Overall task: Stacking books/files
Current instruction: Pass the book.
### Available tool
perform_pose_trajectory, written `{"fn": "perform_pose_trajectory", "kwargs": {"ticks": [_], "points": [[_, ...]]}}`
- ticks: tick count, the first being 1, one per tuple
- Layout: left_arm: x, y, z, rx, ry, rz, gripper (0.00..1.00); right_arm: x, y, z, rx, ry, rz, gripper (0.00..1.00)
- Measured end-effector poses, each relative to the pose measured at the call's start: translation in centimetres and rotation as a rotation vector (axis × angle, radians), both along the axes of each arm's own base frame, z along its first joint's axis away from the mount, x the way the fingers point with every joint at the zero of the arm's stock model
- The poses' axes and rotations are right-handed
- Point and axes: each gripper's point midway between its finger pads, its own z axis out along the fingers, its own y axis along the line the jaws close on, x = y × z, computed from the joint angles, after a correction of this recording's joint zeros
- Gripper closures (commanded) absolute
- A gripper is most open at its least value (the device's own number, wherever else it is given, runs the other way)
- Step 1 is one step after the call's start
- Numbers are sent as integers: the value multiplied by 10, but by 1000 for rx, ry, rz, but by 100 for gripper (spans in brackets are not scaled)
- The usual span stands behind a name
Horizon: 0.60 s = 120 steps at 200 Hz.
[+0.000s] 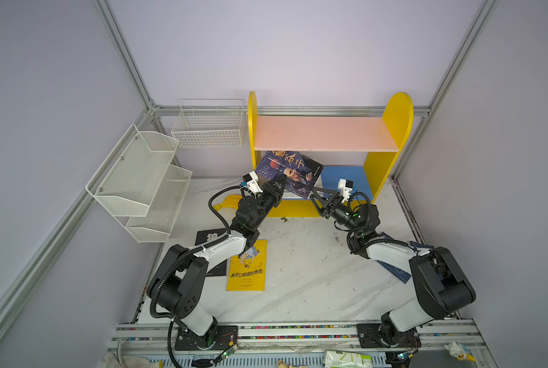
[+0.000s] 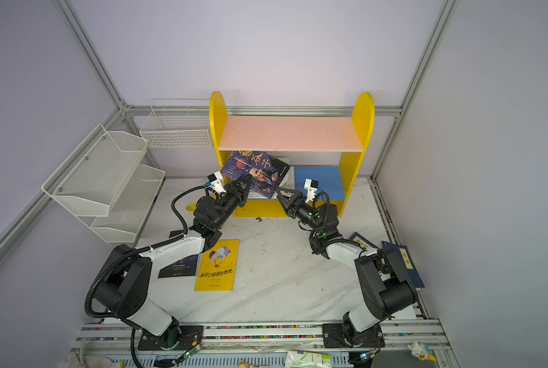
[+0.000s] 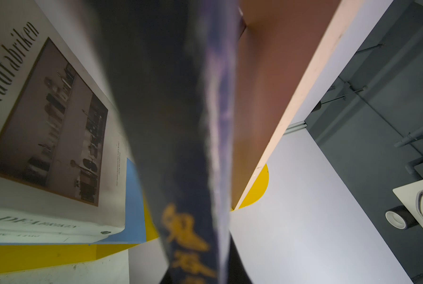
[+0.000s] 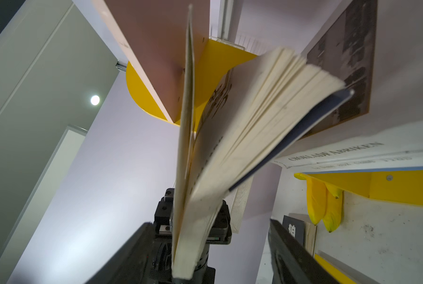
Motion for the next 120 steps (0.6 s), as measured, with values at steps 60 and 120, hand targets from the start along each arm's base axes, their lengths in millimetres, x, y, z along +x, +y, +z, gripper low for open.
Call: {"fn": "perform_pose_trajectory", "kwargs": {"ticks": [60, 120], "points": [[2, 2, -2, 0, 11, 36, 99, 21, 7, -9, 38, -5, -20, 27], [2, -3, -12, 26, 45, 50, 99, 32, 8, 9, 32, -42, -57, 61]]}}
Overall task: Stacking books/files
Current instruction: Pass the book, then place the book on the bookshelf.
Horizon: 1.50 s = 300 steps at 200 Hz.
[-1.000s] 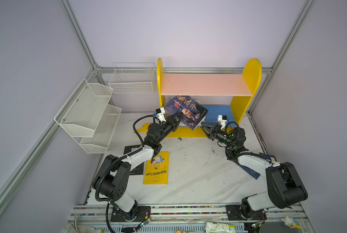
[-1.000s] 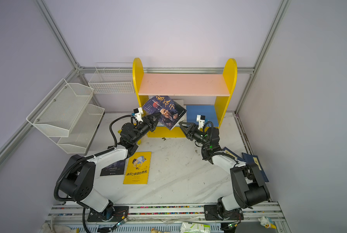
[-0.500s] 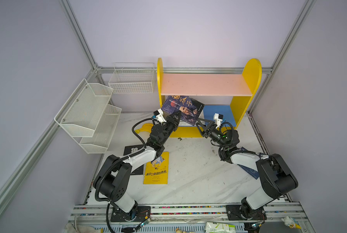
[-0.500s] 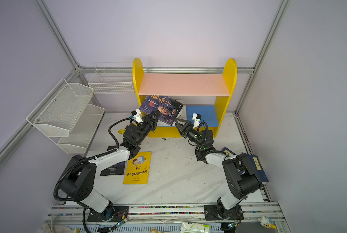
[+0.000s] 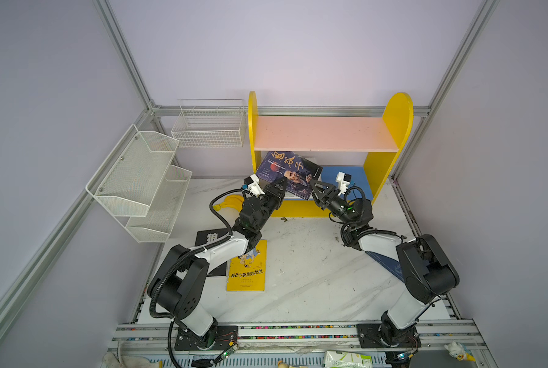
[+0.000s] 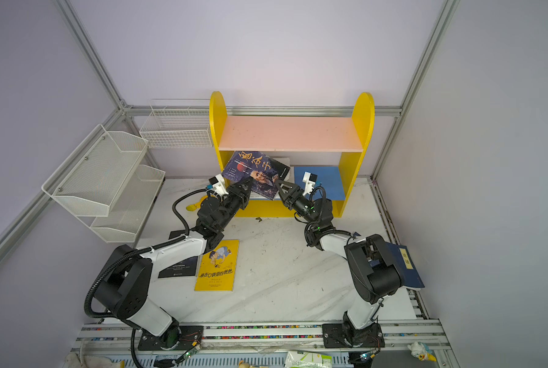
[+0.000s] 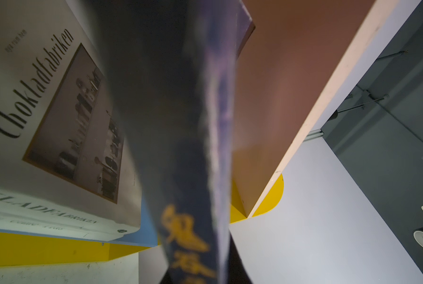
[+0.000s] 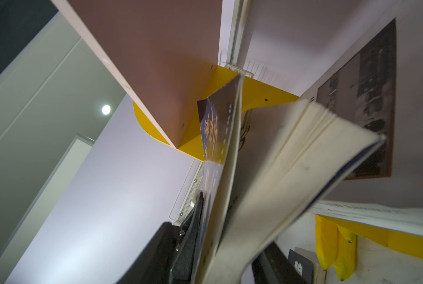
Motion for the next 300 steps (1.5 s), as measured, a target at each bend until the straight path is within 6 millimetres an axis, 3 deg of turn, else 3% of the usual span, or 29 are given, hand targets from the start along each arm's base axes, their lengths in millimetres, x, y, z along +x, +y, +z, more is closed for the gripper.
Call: {"fn": "perform_pose_trajectory", "kwargs": {"ticks": [52, 86, 113, 141, 166, 183, 245, 300], "points": [[4, 3, -9, 34, 21, 33, 85, 9, 7, -15, -64, 88, -20, 77], [6, 7, -13, 41, 32, 50, 61, 25, 14, 4, -149, 64, -46, 82], [-7, 12, -14, 79, 33, 50, 40, 41, 7, 21, -209, 32, -63, 84], [-27, 35, -1, 110, 18, 88, 25, 60, 2, 2, -265, 61, -40, 85], [-47, 60, 12, 138, -1, 135, 21, 75, 2, -34, -303, 134, 4, 85], [-62, 80, 16, 169, -2, 182, 21, 78, 1, -45, -311, 153, 24, 85], [-107, 135, 16, 268, 11, 341, 19, 78, 8, -28, -306, 96, 67, 84], [-112, 147, -9, 326, 76, 381, 19, 89, 11, -40, -285, 132, 80, 85]]}}
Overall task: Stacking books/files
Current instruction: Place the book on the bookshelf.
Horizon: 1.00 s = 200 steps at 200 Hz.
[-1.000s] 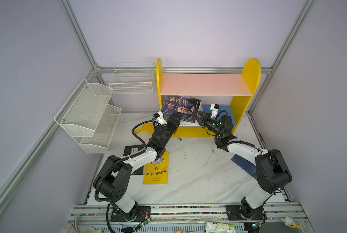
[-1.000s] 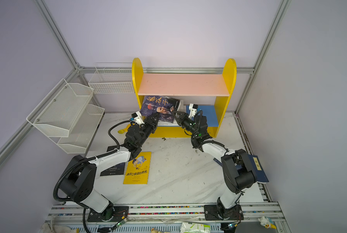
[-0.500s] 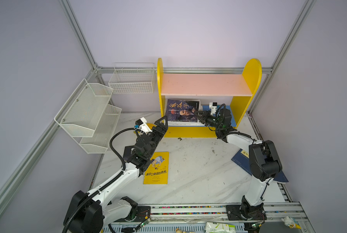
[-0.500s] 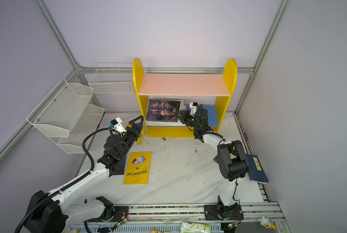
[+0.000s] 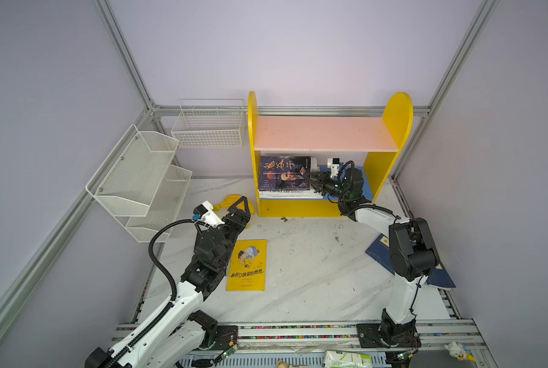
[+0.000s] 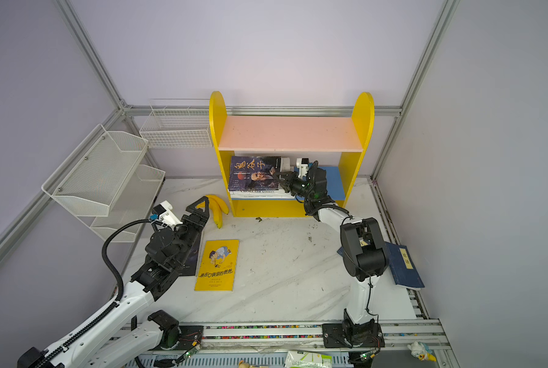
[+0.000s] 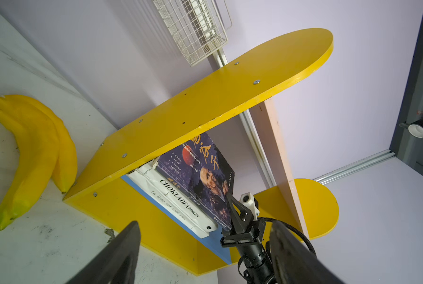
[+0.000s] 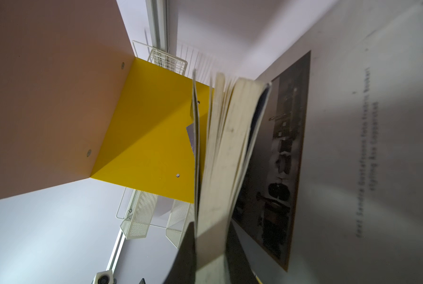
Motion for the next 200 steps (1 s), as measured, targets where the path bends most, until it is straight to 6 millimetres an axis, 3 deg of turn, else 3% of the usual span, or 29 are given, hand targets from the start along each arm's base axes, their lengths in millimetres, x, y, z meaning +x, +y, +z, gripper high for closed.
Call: {"fn": "perform_pose_trajectory", "kwargs": {"ticks": [108, 200], "points": [[6, -3, -20, 22, 49, -1, 19, 21, -20, 13, 20, -13, -34, 84], [6, -3, -27, 25, 64, -1, 19, 18, -10, 13, 11, 16, 25, 84]]}}
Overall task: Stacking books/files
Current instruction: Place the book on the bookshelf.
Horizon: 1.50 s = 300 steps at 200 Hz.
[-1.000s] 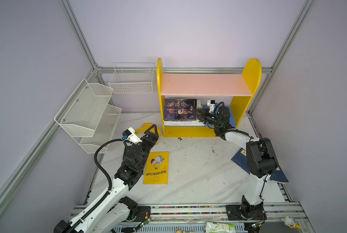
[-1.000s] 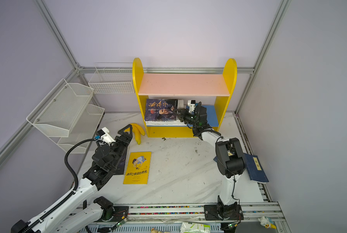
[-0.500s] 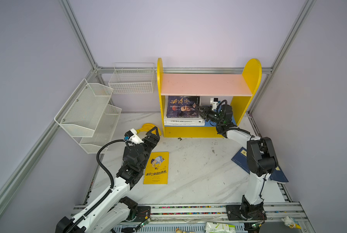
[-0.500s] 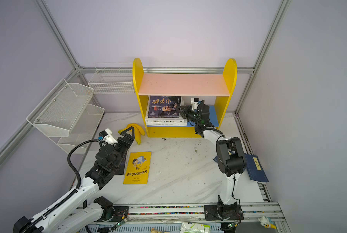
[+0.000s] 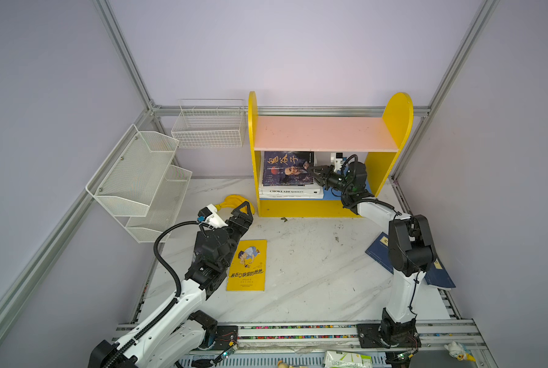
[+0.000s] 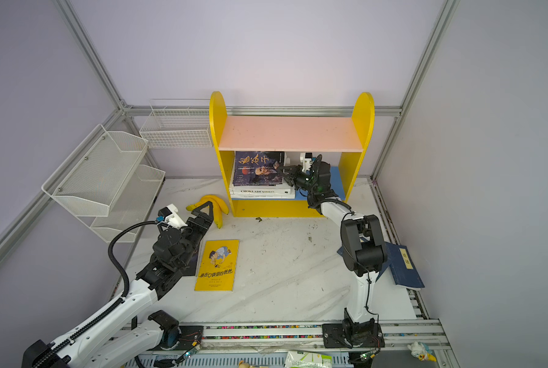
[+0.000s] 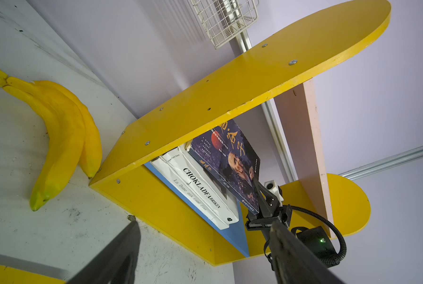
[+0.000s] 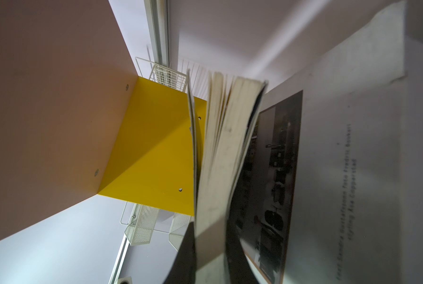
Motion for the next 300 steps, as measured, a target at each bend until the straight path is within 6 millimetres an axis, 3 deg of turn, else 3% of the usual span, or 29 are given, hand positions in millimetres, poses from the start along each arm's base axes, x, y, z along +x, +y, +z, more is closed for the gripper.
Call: {"fn": "perform_pose_trajectory", "kwargs": {"ticks": [92, 127, 190, 300], "points": [[1, 0, -1, -3, 2, 3, 18, 3, 13, -10, -7, 25, 24, 83], [1, 0, -7, 2, 12, 3, 18, 7, 14, -12, -15, 29, 26, 71], [1, 1, -9, -3, 17, 4, 17, 16, 13, -24, -139, 40, -16, 66], [4, 3, -26, -5, 52, 14, 17, 19, 24, -26, -332, 13, -79, 39]]}}
